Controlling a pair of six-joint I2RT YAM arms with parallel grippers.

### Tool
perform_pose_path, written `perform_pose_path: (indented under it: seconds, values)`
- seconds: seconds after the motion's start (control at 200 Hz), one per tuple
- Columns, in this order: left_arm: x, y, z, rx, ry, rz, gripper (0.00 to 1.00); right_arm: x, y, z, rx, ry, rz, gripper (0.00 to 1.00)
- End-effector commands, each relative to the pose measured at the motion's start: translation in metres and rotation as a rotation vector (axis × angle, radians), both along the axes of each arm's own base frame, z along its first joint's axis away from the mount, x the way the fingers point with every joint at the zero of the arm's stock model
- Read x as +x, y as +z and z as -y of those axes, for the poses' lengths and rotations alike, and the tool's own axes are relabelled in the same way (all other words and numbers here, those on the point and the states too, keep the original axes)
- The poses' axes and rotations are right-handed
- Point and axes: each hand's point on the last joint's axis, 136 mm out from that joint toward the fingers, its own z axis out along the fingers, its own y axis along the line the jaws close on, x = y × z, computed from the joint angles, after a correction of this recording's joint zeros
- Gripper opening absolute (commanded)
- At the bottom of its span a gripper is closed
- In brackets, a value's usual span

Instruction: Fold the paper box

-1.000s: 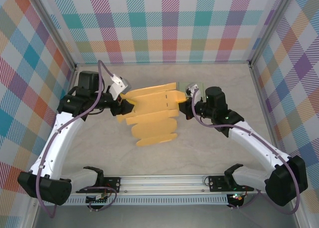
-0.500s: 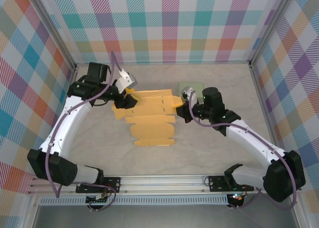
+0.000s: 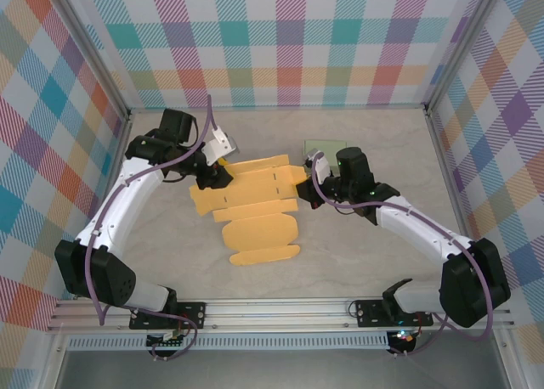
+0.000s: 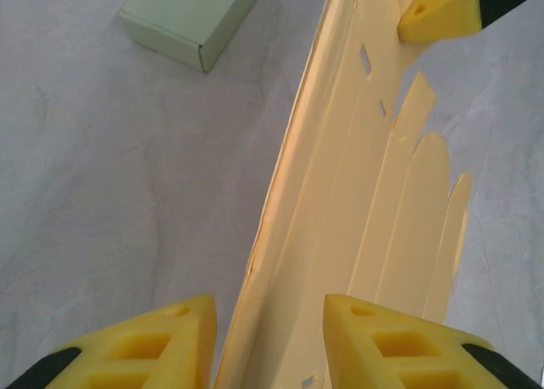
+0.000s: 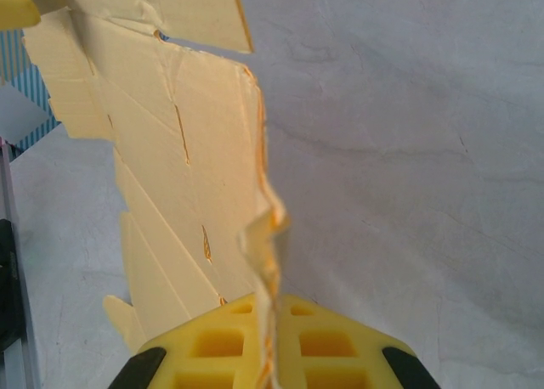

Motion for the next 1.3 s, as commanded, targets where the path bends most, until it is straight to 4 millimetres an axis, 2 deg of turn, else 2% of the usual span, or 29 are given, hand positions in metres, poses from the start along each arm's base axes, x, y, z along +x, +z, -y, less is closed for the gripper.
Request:
perform_pose_path:
  seconds: [0.0,0.065,0.13,0.425,0.61,0.79,0.93,0.985,1.05,1.16,1.295]
  values:
    - [-0.002,-0.005,-0.009,0.071,0.010,0.035,0.38,0.008,0.022,-0.006,0.024,0.022,0.081,0.00]
    - [-0.001,-0.009,-0.013,0.096,0.027,0.027,0.37,0.008,0.022,-0.006,0.025,0.022,0.081,0.00]
    - [-0.001,-0.011,-0.014,0.101,0.033,0.014,0.32,0.009,0.021,-0.006,0.023,0.018,0.082,0.00]
    - [0.010,0.000,-0.015,0.081,0.092,0.061,0.31,0.009,0.012,-0.003,0.001,0.006,0.064,0.00]
    - [0.015,0.004,-0.011,0.050,0.115,0.075,0.18,0.010,0.008,-0.002,-0.008,0.004,0.053,0.00]
    - [0.018,-0.001,-0.009,0.059,0.127,0.101,0.18,0.013,0.002,-0.003,-0.015,-0.003,0.026,0.00]
    - [0.025,-0.004,-0.011,0.084,0.194,0.173,0.18,0.026,-0.009,0.004,-0.052,-0.074,-0.036,0.00]
    - [0.025,-0.007,-0.010,0.099,0.211,0.211,0.18,0.031,-0.017,0.008,-0.069,-0.113,-0.070,0.10]
    - [0.023,-0.016,-0.009,0.138,0.228,0.266,0.18,0.038,-0.027,0.013,-0.086,-0.154,-0.112,0.14]
    - [0.021,-0.029,-0.004,0.223,0.257,0.382,0.17,0.046,-0.042,0.022,-0.099,-0.220,-0.174,0.35]
    - [0.021,-0.044,-0.004,0.329,0.299,0.480,0.17,0.059,-0.045,0.039,-0.099,-0.340,-0.228,0.40]
